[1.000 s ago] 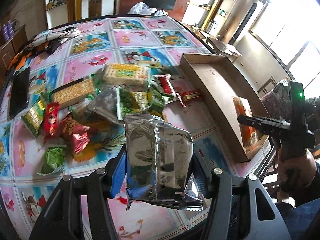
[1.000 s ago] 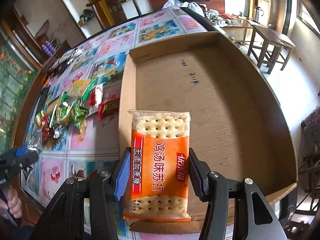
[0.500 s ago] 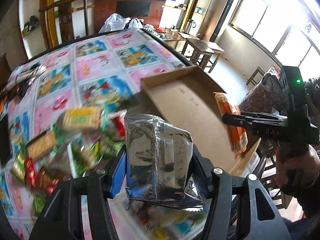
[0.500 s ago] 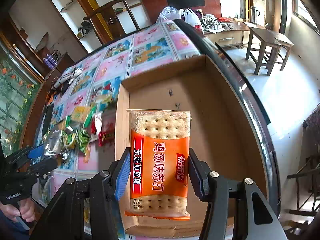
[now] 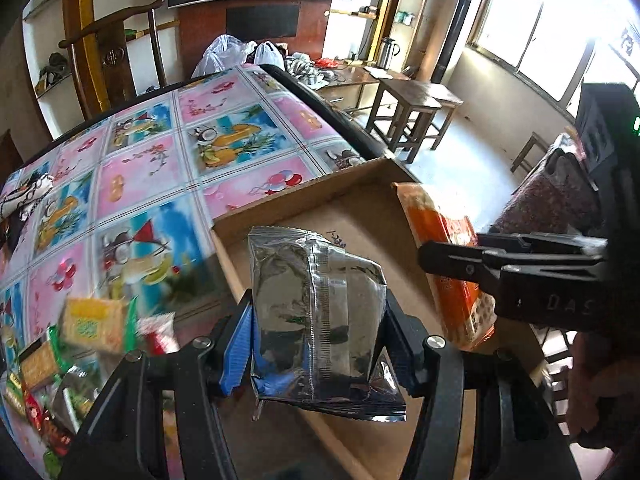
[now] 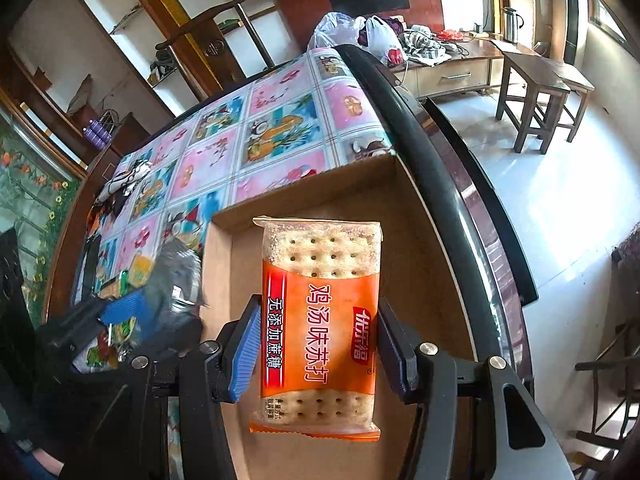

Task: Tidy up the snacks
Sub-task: 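Carry both packs into the cardboard box and open both grippers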

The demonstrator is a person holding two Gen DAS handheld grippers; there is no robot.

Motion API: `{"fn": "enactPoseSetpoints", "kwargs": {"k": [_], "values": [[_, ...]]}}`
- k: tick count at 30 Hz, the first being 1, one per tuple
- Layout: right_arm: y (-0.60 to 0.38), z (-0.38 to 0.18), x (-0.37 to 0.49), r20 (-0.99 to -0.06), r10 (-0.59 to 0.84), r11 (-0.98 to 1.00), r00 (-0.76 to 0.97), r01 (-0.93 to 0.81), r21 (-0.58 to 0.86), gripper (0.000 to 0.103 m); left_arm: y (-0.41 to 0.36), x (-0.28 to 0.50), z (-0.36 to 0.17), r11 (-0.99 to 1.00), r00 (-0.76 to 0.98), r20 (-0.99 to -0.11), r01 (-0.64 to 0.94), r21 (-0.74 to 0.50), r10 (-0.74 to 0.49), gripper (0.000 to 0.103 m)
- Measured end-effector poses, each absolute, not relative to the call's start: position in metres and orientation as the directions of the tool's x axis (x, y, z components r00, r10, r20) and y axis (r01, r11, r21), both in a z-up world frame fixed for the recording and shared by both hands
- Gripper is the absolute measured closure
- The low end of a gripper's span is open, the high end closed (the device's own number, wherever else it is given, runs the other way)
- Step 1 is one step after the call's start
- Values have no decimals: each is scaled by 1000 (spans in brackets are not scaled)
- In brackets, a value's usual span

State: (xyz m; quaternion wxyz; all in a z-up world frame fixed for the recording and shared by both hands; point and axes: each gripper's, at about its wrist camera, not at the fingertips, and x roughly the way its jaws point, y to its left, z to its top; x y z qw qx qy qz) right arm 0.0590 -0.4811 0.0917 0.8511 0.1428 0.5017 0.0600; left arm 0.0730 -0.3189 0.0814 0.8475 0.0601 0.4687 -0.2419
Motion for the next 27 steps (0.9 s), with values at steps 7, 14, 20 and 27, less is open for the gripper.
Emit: {"fn": "enactPoseSetpoints", "kwargs": {"k": [7,14,20,27], "values": [[-491,74,97,-851,259,952,457,25,304,46,-342,97,53,904,469,-840,423,-58,-274,45],[-484,62,121,-864,249,962,437,-8,273,46,-350,110,38,923,501,-843,386,15,-196,45],[-480,53,135,-877,238,968,417,-32,248,46,-352,114,30,928,507,-847,370,44,-162,45],[-478,45,145,-884,235,970,404,-40,239,46,-354,116,26,931,509,-850,359,63,-138,45]]}}
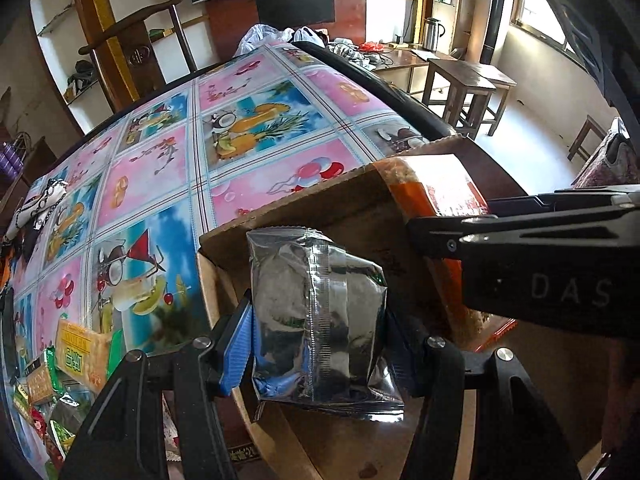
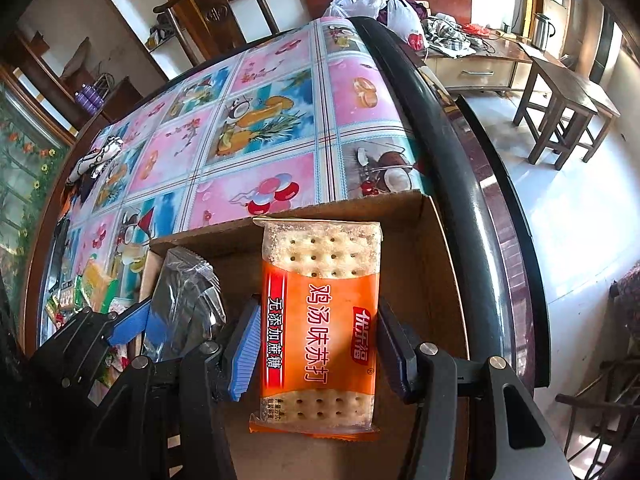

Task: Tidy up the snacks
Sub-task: 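Carry both packs into the cardboard box and open both grippers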

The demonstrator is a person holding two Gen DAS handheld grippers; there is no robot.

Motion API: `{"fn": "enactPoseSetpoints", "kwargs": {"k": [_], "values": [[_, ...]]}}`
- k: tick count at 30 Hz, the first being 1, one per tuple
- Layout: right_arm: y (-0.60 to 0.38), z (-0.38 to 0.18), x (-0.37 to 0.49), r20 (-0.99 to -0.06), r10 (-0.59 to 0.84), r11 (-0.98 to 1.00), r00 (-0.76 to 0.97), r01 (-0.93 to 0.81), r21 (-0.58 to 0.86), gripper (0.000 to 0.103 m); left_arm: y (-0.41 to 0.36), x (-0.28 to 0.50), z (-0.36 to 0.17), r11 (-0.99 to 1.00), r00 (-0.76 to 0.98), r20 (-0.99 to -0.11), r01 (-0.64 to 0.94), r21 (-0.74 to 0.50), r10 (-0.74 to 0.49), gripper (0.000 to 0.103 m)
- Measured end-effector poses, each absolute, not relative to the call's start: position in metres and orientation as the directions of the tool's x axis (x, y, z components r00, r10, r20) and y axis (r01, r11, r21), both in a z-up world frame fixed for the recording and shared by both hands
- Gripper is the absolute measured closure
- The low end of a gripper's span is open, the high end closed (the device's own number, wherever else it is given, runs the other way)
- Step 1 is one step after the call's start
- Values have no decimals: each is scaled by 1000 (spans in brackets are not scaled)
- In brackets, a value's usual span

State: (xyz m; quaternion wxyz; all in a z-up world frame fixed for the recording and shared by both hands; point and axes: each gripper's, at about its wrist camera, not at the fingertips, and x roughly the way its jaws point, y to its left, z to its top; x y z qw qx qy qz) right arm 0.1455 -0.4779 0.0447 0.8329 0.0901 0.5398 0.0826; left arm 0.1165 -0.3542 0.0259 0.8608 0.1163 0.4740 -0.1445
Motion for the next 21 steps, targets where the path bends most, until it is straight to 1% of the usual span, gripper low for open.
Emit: {"fn": "enactPoseSetpoints", "kwargs": {"k": [15,21], "values": [[-470,44,150,-891,205,978,405,-65,196,45,-353,118,24,931,525,-843,354,91,-117,45],[-471,46,148,-890,197,980,411,-62,188,45,-351,117,27,932,527,-842,350,93,-114,41]]}}
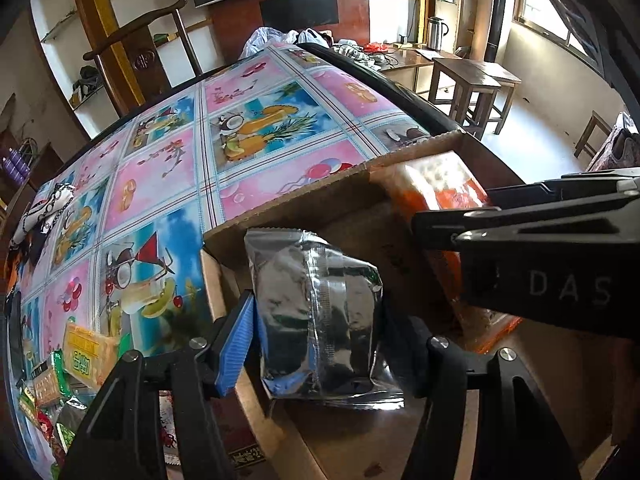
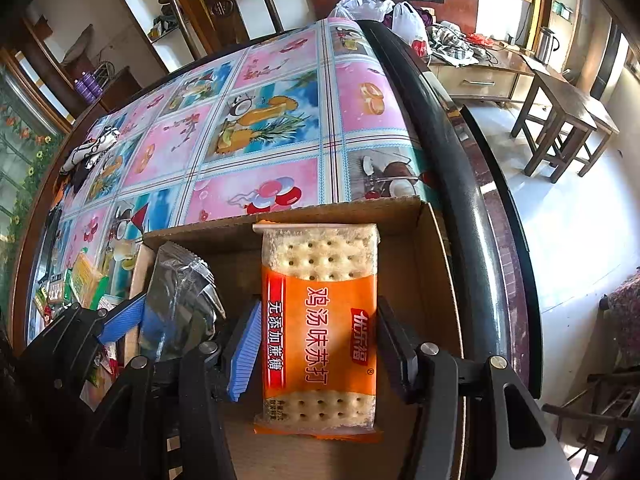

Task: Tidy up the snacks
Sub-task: 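Carry both packs into the cardboard box and open both grippers, then move both grippers back over the snack pile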

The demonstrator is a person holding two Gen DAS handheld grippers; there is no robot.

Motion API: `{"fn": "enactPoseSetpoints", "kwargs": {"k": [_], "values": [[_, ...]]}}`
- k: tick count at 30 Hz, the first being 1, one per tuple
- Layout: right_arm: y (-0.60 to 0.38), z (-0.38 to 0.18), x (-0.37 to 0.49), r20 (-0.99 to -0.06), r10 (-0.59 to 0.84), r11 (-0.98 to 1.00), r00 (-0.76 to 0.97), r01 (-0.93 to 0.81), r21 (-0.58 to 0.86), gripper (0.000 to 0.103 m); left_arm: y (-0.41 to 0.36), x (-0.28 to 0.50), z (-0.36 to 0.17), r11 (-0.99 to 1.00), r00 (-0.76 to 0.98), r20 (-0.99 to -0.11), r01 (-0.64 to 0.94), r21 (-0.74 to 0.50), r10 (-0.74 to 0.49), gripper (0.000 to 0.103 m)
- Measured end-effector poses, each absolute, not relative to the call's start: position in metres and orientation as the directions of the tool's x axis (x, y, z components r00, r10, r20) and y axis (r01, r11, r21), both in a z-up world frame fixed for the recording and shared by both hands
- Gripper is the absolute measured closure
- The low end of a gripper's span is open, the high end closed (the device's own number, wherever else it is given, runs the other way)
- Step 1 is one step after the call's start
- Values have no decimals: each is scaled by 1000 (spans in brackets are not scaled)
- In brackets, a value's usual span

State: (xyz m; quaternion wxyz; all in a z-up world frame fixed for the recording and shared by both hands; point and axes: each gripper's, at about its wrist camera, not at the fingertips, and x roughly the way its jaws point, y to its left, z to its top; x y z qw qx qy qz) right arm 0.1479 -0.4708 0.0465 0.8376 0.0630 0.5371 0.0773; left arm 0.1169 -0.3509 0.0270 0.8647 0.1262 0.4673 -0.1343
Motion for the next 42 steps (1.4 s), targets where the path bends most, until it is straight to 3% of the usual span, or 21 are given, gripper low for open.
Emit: {"fn": "enactPoseSetpoints", "kwargs": {"k": [10,22,32,42], "values": [[-484,69,133,-865,203,976,459,-25,216,45,-340,106,48,935,555,-823,344,91,-124,37],[-475,112,51,-766,283,943,577,-21,333,45,-296,59,91,934,601,-776,355,41,-194,32],[-403,125,23,-731,390,910,559,-112,400,45,-197,9,99,968,617,-774,250,20,-144,30],[-299,89,5,-807,463,882,366,-276,381,45,-70,-45,90,999,608,-794,38,18,-9,30]]}}
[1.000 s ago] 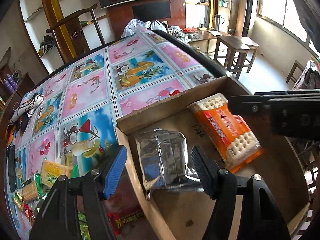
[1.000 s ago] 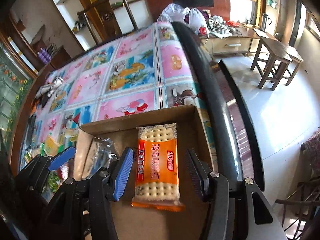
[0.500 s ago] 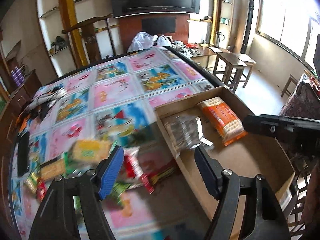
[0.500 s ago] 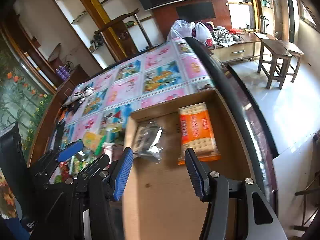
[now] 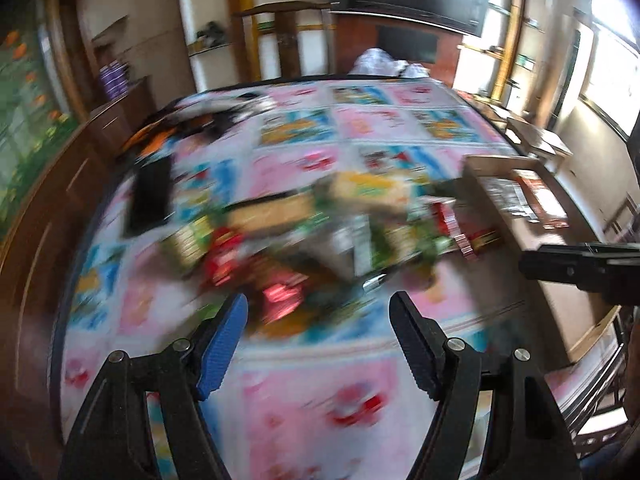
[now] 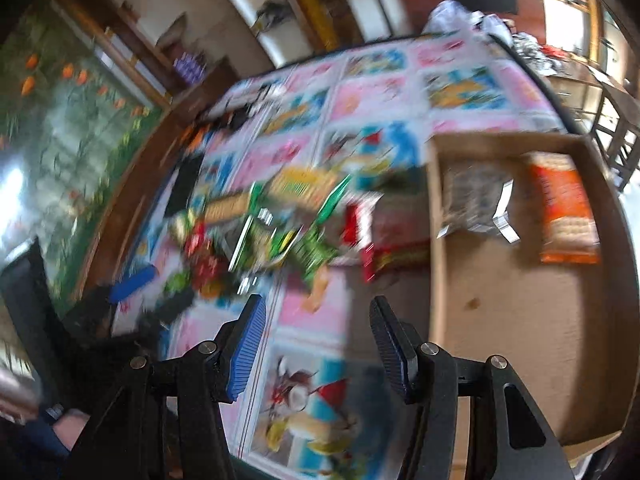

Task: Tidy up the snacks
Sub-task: 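Move both grippers back over the snack pile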

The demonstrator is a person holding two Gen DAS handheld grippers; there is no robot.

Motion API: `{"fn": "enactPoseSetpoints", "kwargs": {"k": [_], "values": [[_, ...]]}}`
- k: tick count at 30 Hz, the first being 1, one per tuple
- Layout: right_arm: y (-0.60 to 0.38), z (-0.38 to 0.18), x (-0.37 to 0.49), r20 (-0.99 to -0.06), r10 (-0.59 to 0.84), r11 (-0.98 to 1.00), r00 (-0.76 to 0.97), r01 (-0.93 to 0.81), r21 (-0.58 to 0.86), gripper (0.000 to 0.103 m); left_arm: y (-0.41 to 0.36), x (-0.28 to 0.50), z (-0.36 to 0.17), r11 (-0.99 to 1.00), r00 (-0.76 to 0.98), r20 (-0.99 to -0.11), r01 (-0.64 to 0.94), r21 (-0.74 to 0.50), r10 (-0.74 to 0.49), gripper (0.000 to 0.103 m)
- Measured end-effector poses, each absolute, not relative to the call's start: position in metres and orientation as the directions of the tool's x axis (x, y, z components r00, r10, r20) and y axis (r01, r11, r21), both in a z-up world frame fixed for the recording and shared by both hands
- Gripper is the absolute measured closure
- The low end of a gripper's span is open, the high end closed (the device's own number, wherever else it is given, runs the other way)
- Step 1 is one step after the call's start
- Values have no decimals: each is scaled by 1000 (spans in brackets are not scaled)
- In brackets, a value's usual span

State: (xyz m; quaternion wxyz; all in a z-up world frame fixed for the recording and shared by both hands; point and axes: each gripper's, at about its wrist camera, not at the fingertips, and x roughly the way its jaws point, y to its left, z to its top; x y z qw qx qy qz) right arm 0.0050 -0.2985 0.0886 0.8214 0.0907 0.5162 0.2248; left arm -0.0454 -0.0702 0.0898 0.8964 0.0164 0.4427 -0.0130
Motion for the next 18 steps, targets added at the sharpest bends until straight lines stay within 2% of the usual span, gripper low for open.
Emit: {"fn": "enactPoseSetpoints", "kwargs": {"k": [9,12,14,16,18], "values": [[-270,80,-4,-820,472,871,323,-318,376,44,22,-53,86,997,579,-814,-80,-15,34,30],[-269,80,-6,-820,467,874,331,-313,371,43,33,-37,79,994,556,-832,-90,-61,-1,30],[-268,82,-6,-818,470,873,332,-312,375,43,25,-26,73,995,520,-852,-32,-89,-60,30],[-266,82,-8,-819,465,875,336,-315,368,43,20,-21,66,998,524,-851,-42,-49,-20,30],[-266,82,-11,-818,465,875,338,-312,369,43,16,-14,56,998,508,-860,-20,-58,-39,30]]}}
